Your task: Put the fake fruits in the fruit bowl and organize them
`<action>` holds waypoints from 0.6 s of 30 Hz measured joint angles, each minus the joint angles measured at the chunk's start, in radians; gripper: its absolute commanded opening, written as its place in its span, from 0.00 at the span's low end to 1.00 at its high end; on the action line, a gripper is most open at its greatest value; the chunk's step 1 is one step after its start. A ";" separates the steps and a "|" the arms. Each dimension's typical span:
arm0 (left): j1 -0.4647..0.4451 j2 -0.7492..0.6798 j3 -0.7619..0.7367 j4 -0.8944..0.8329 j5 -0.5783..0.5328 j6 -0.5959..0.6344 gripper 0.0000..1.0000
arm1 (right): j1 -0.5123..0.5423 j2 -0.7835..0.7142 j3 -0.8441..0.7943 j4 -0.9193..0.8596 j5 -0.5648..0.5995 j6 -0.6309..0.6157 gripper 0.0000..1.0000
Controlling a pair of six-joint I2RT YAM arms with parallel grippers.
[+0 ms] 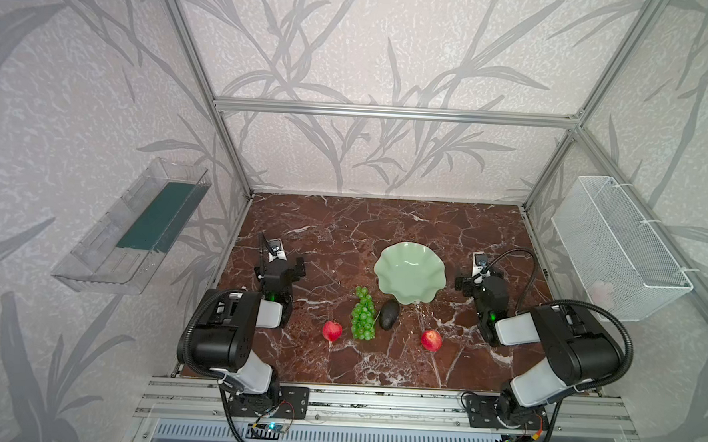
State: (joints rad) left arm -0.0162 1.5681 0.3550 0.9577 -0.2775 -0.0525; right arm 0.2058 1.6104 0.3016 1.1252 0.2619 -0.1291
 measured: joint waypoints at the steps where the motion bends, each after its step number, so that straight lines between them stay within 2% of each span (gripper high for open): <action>1: 0.000 0.000 0.000 -0.001 0.002 0.000 0.99 | 0.000 0.000 0.000 0.000 0.000 0.000 0.99; 18: 0.000 0.000 0.000 -0.001 0.011 0.000 0.99 | 0.000 0.000 0.000 -0.002 -0.001 0.000 0.99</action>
State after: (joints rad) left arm -0.0162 1.5681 0.3550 0.9569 -0.2668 -0.0521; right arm 0.2054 1.6104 0.3016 1.1236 0.2611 -0.1287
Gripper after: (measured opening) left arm 0.992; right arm 0.991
